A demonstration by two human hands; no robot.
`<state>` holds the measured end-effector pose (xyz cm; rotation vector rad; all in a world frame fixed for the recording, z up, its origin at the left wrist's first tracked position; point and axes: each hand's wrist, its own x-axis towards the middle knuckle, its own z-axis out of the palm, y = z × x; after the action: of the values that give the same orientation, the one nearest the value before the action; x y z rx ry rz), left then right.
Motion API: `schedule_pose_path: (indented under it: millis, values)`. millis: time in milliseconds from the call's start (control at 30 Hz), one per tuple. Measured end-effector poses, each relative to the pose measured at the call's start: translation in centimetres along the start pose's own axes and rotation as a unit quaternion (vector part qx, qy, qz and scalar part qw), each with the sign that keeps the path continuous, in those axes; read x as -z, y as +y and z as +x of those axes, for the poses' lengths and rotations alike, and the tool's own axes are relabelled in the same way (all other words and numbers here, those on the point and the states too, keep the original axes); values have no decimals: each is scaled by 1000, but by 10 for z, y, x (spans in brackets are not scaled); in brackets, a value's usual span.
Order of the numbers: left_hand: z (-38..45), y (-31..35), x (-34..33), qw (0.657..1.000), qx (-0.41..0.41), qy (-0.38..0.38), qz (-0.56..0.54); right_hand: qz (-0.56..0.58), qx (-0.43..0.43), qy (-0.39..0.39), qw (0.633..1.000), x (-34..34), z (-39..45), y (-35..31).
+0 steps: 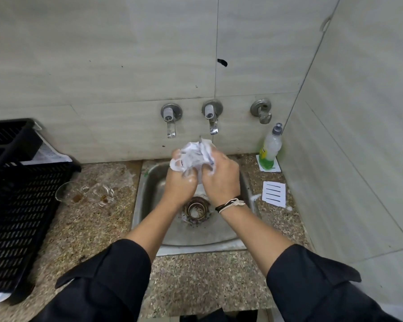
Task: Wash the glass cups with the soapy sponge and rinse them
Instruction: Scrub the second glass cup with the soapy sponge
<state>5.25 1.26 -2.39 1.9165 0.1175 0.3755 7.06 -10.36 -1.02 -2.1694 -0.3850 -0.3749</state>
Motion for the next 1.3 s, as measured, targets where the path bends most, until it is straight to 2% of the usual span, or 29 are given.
schedule_pose_path:
  millis: [67,100,167,233,333,467,533,600,633,667,700,733,767,800,867,933,1000,1100,1167,1233,1267,1300]
  values:
    - [7,-3,8,993,-42,-59,91,-186,140,-53,971,0,4,-3]
    - [10,-5,11,988,-51,-72,124,-215,185,-57,957,-2,5,-3]
    - [12,-8,13,984,-55,-55,157,-207,211,-61,953,-3,8,-5]
    - [13,-6,14,980,-66,-53,179,-188,163,-114,962,1,18,-6]
    - [20,-7,19,969,-93,-100,207,-161,72,-169,970,2,23,-11]
    - [30,-15,30,952,-71,-106,277,-127,84,-199,968,-7,-8,-8]
    - [25,-12,25,945,-59,-134,293,-109,37,-201,973,-6,0,5]
    - [18,-7,19,955,-12,-158,252,-96,-3,-193,977,-4,20,12]
    - [16,-7,20,966,33,-172,192,-89,-10,-190,978,-2,26,12]
    - [16,-7,24,971,94,-203,86,-87,-15,-180,980,-1,29,13]
    - [16,-4,28,955,160,-240,-74,-85,-20,-163,983,1,29,13]
    - [16,-1,33,907,220,-266,-240,-83,-22,-143,986,3,28,12]
    - [15,3,35,858,253,-274,-354,-78,-15,-126,989,5,27,11]
    - [15,8,33,836,275,-257,-400,-72,-5,-124,990,6,28,9]
    - [19,10,25,822,336,-163,-431,-42,17,-146,988,5,28,4]
    - [23,6,17,783,390,-64,-481,-20,55,-148,987,6,22,-3]
    - [26,-1,14,756,405,6,-515,-65,111,-129,983,10,6,-5]
    - [27,-3,14,776,405,71,-479,-214,234,-89,944,-2,-24,0]
    - [24,-5,8,802,397,70,-441,-270,254,-116,921,-16,-29,0]
    - [18,-13,0,845,374,41,-380,-229,164,-173,944,-22,-19,-9]
    - [15,-15,-6,855,363,34,-370,-193,67,-194,960,-21,-12,-17]
    - [13,-16,-8,849,371,49,-373,-142,-40,-175,973,-21,-6,-24]
